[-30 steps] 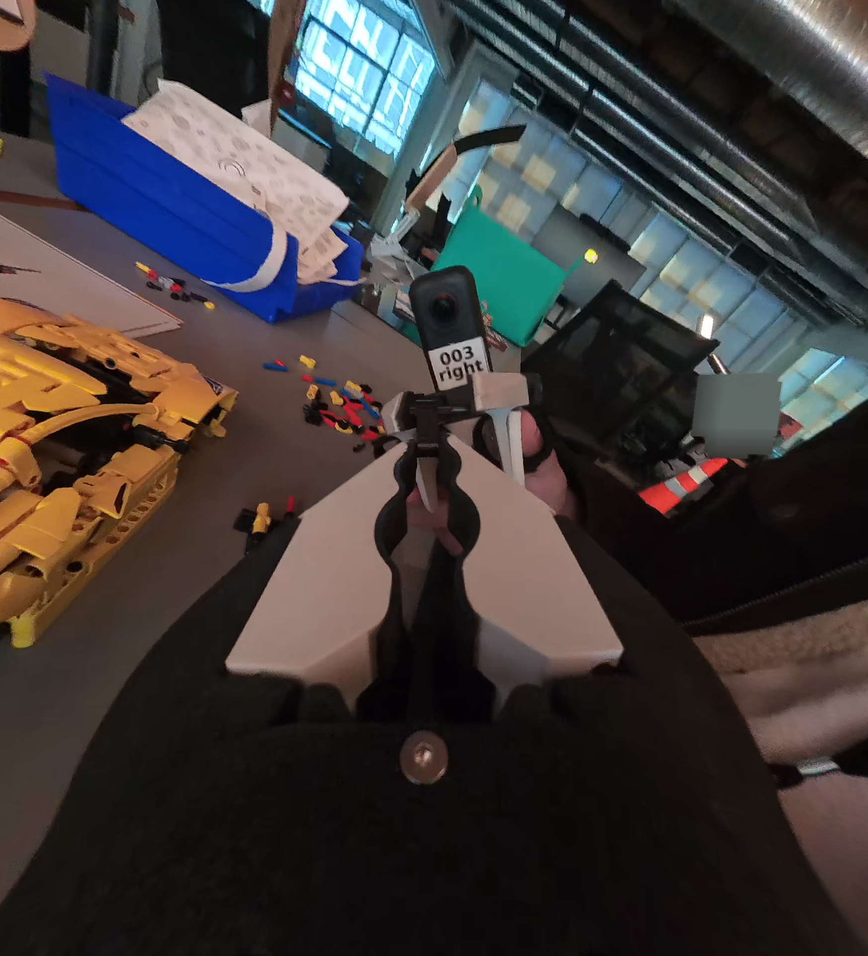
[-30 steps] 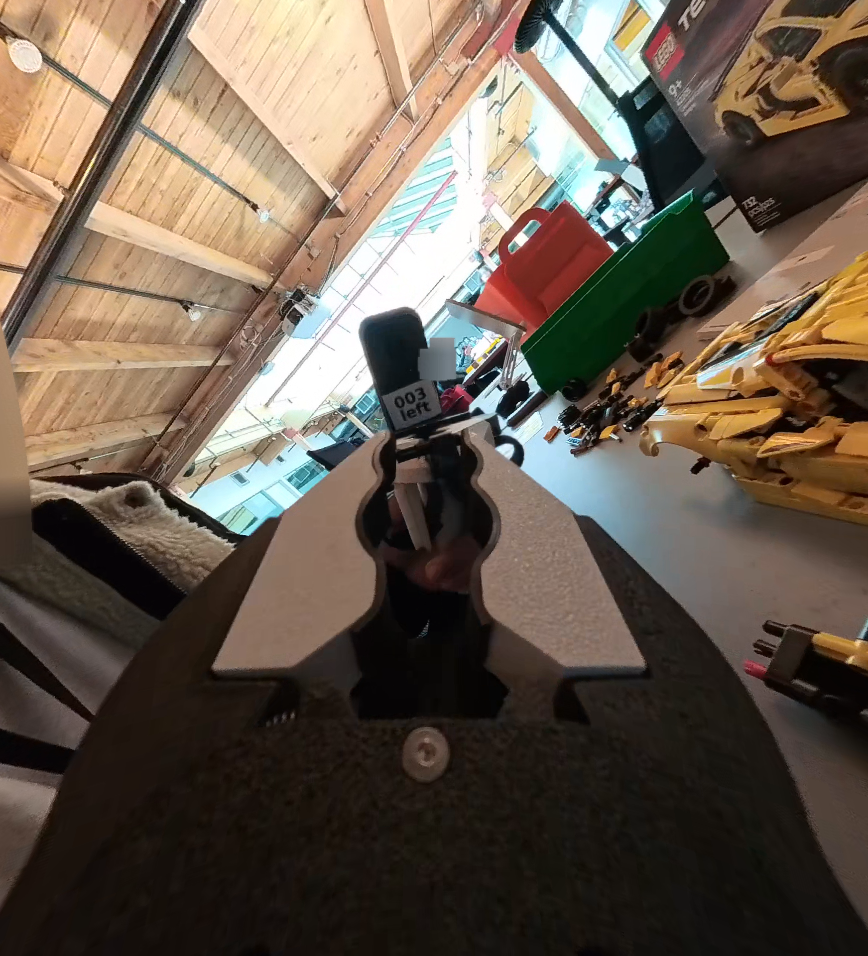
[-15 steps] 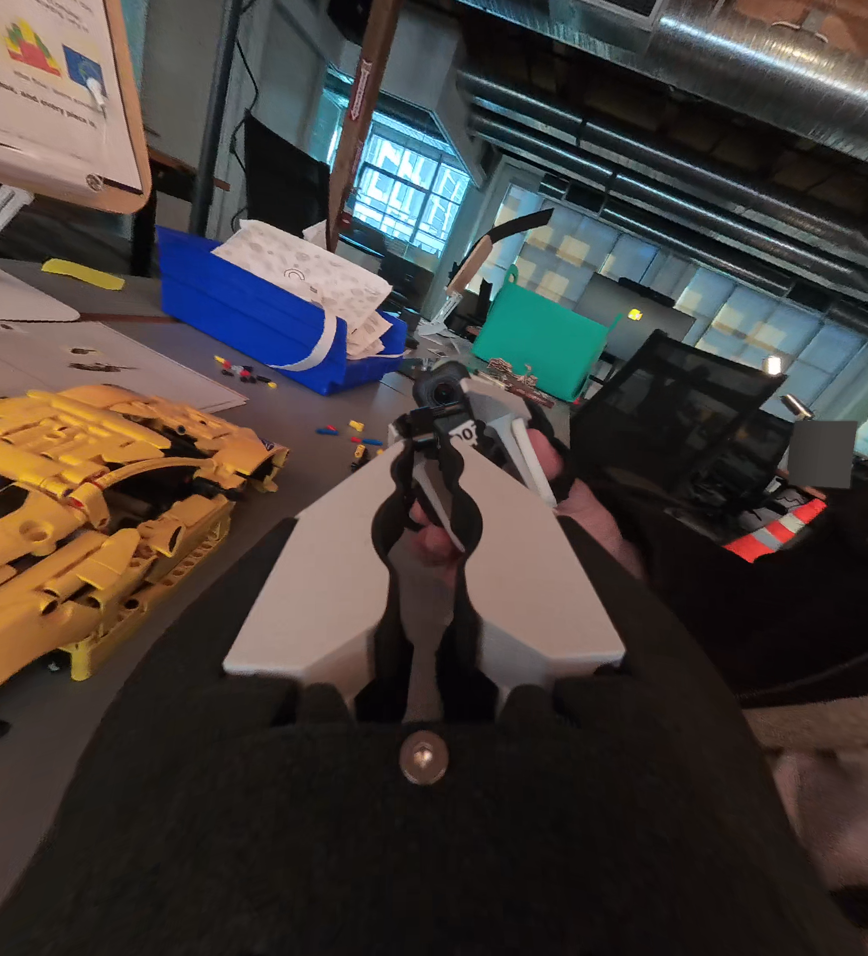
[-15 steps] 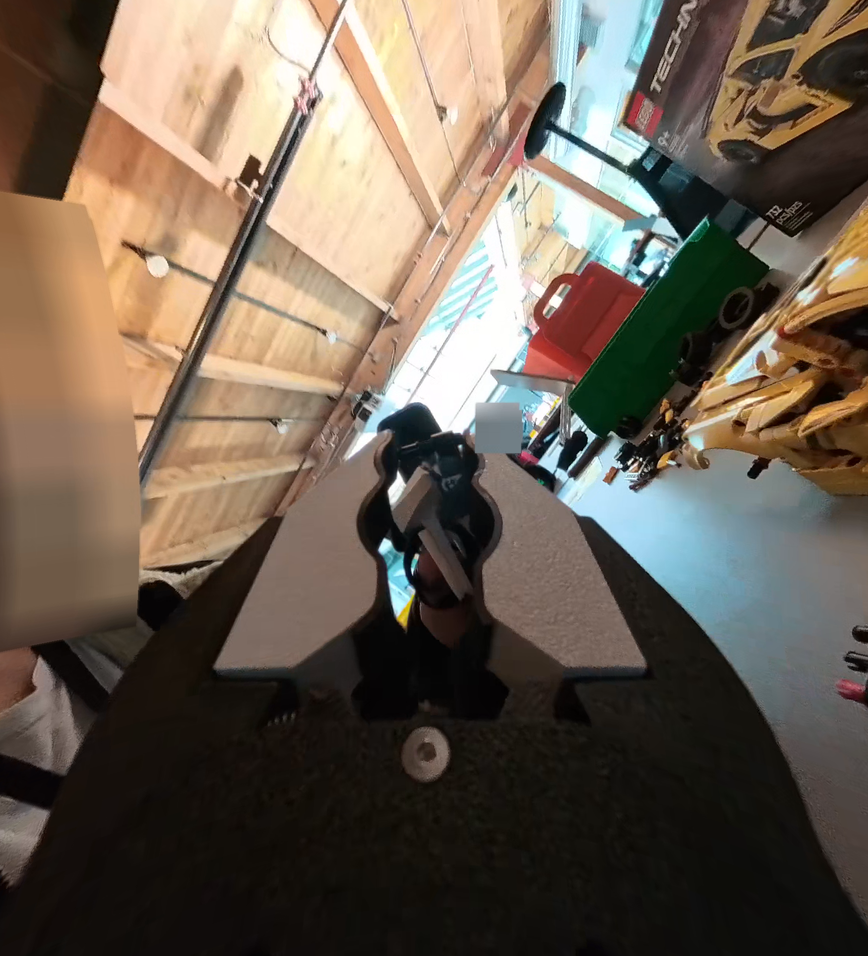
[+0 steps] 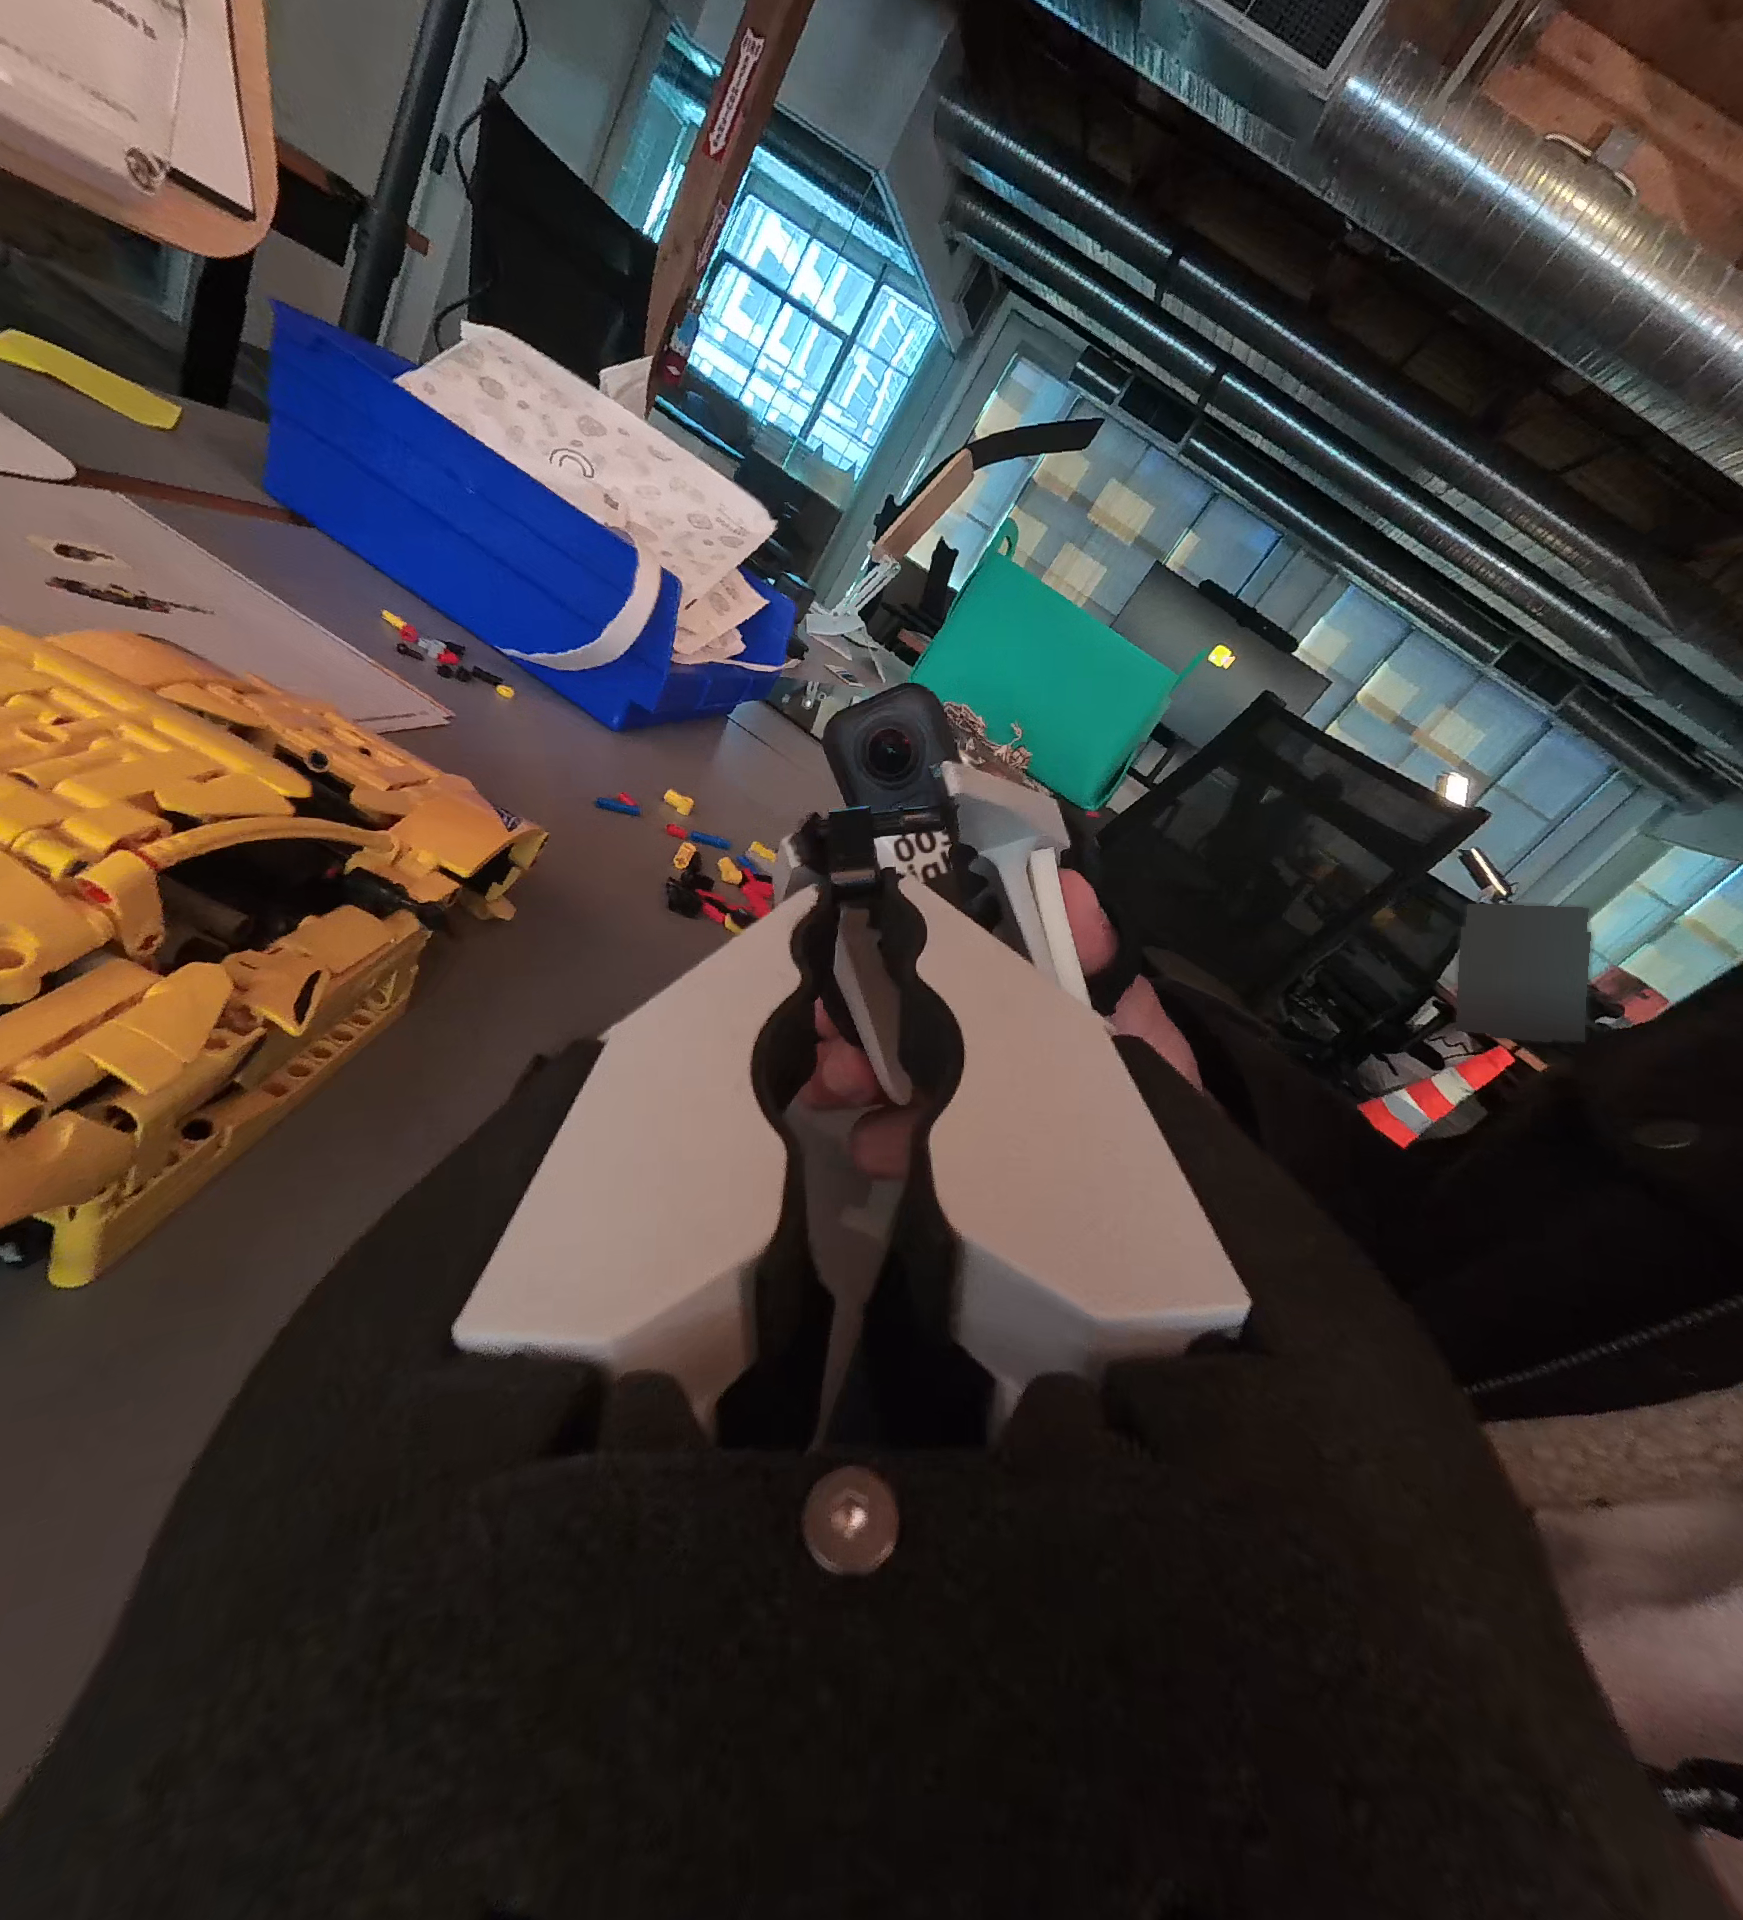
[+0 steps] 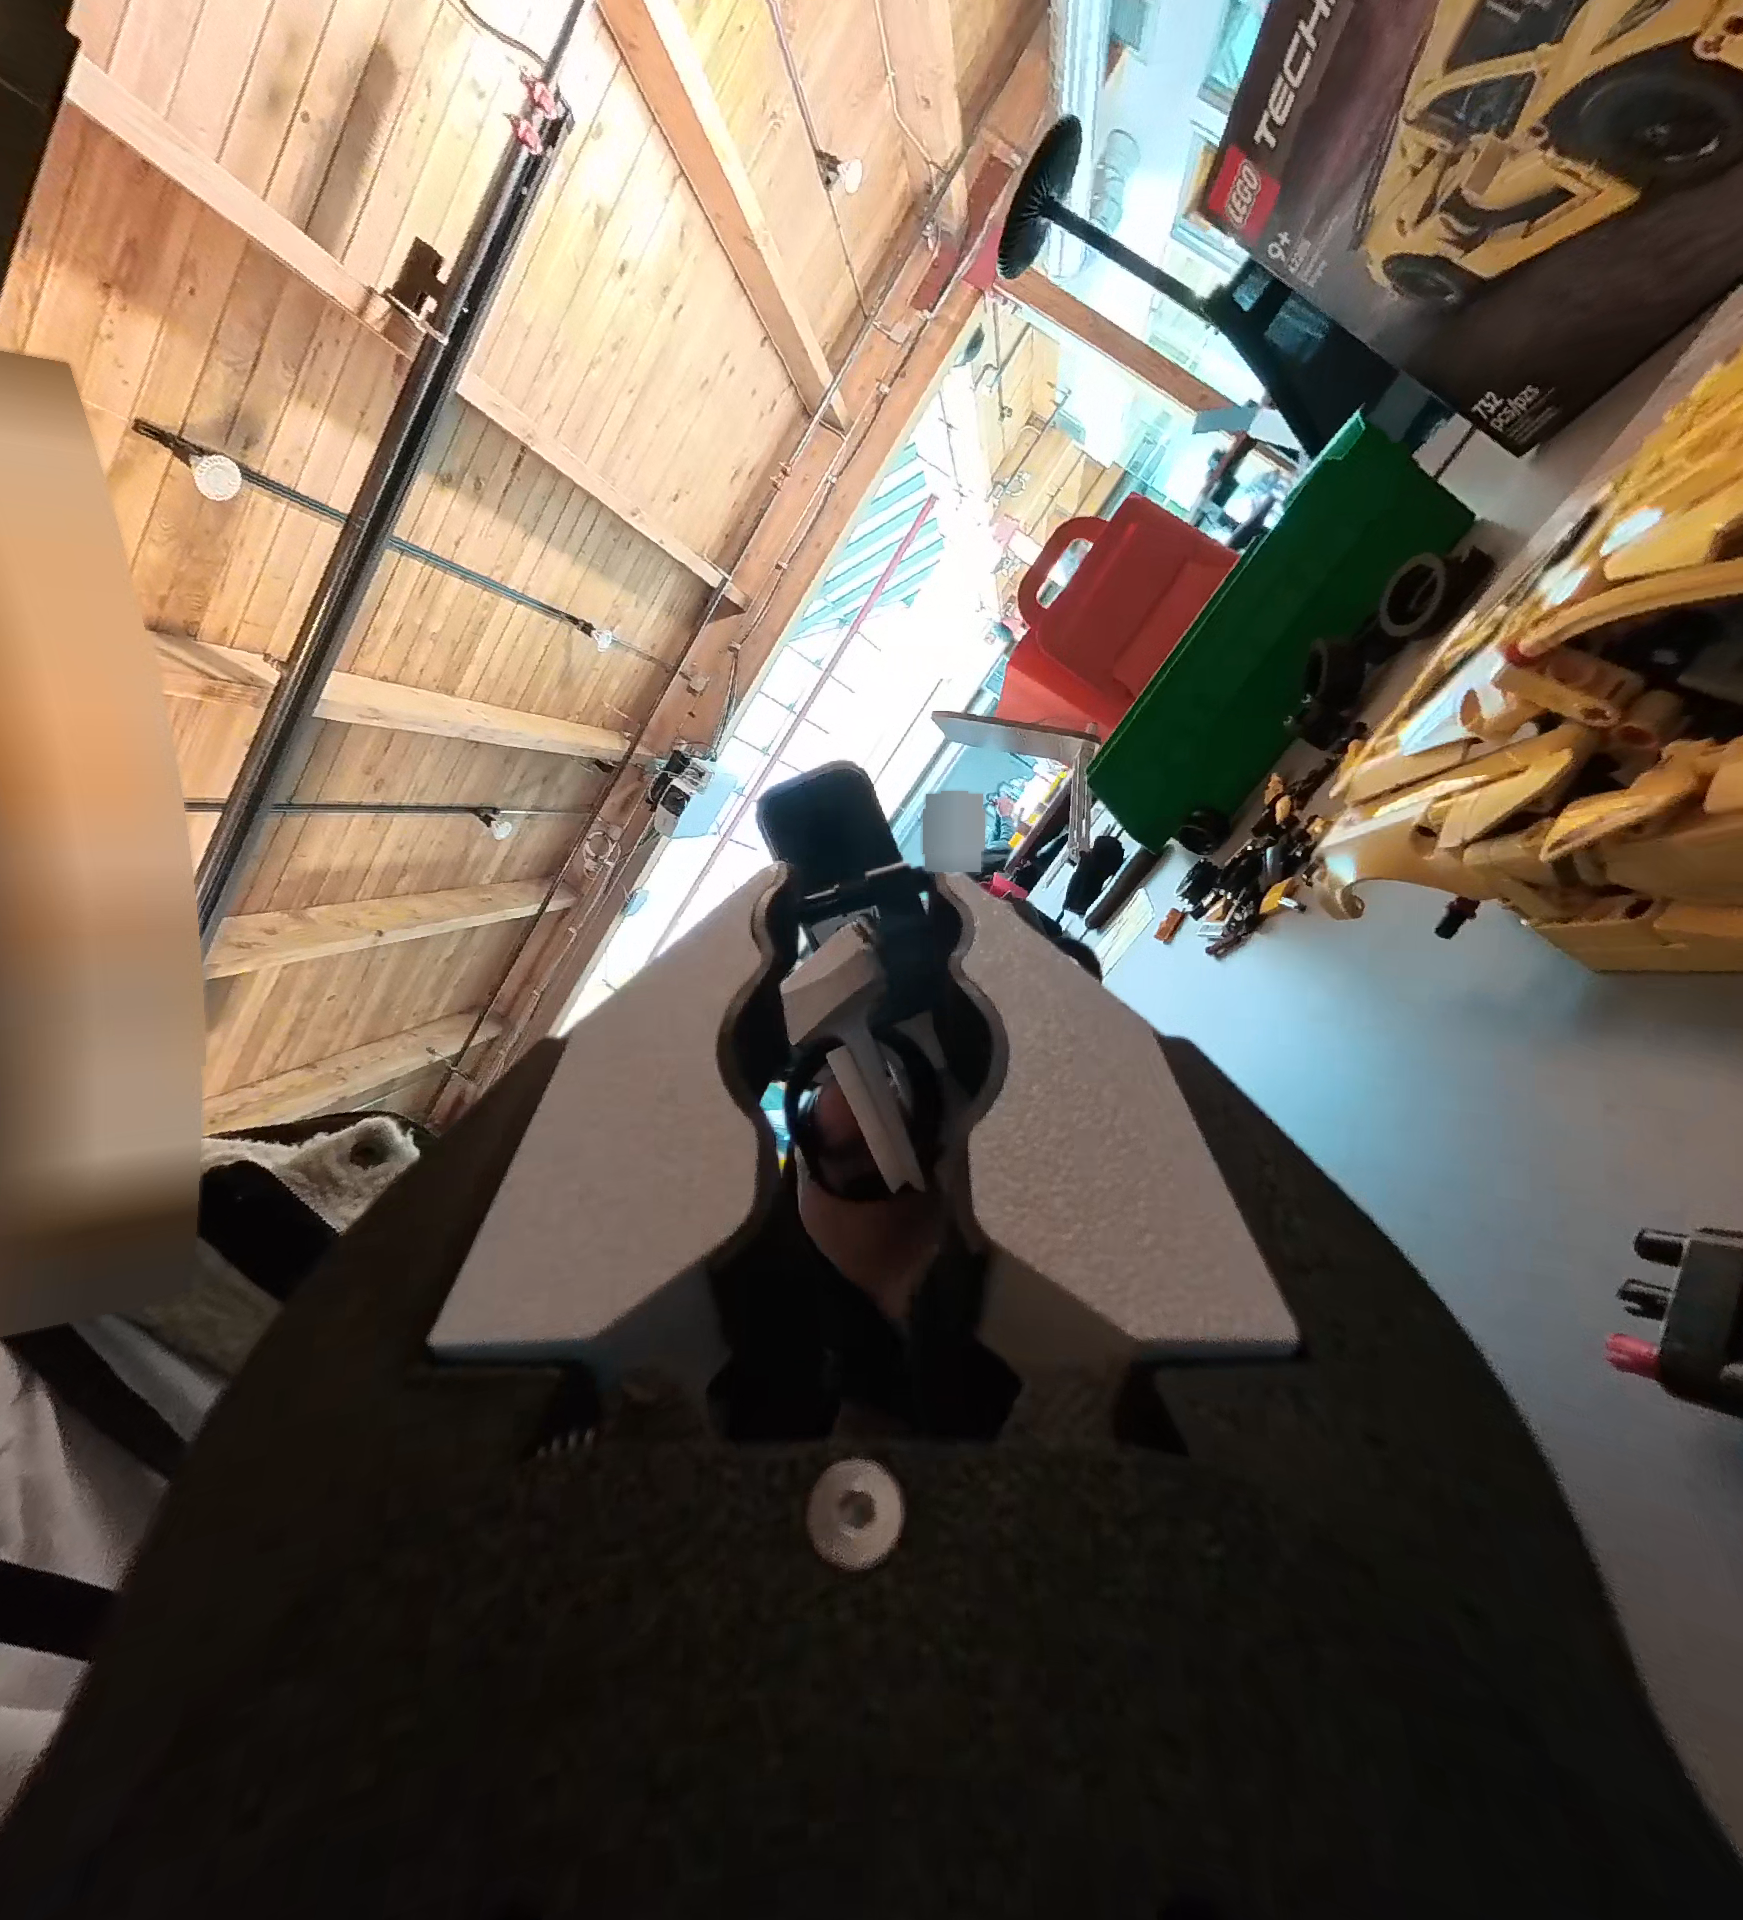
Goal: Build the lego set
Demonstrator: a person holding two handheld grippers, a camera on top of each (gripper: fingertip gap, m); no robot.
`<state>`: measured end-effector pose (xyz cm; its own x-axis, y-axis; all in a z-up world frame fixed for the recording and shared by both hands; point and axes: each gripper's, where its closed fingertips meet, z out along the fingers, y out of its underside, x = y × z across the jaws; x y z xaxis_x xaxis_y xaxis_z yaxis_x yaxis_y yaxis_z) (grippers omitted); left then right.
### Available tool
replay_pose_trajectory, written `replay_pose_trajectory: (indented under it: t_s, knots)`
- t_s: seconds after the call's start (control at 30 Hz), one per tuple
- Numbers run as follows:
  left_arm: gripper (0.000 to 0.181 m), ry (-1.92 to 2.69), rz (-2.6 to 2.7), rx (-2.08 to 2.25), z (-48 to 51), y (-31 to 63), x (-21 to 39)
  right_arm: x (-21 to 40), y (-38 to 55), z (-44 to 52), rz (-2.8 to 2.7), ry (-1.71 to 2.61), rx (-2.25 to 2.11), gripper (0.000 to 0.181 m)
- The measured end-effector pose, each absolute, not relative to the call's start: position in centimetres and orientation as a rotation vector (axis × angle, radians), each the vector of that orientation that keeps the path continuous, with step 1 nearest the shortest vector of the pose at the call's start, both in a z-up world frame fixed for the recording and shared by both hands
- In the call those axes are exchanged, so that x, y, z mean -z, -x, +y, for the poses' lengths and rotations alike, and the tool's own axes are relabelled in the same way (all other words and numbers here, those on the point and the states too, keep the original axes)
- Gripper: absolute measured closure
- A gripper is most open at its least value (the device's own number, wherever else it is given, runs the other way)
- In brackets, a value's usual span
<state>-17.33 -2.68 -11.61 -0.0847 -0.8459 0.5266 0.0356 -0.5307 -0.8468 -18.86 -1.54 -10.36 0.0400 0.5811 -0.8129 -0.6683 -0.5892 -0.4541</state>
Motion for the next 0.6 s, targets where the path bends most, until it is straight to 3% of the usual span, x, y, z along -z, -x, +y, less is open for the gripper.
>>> replay_pose_trajectory:
  t_s: [0.13,0.17,0.37,0.53,0.6]
  knots:
    - [0.174,1.568,0.914,1.700,-2.6,17.5,11.8,10.3,18.5,-1.4,0.086,1.399,-1.677,0.157]
    - [0.174,1.572,0.919,1.697,-2.5,17.6,11.8,9.8,17.8,-1.5,0.060,1.382,-1.620,0.150]
    - [0.174,1.602,0.993,1.607,-2.4,17.6,12.9,7.4,7.5,-6.5,-0.206,1.573,-0.875,0.142]
    - [0.174,1.607,1.142,1.396,-2.9,16.6,14.2,14.7,-13.3,-17.1,-0.001,2.033,0.107,0.157]
    - [0.174,1.625,1.150,1.408,-3.0,16.0,14.4,18.5,-17.5,-22.4,0.157,2.139,0.232,0.161]
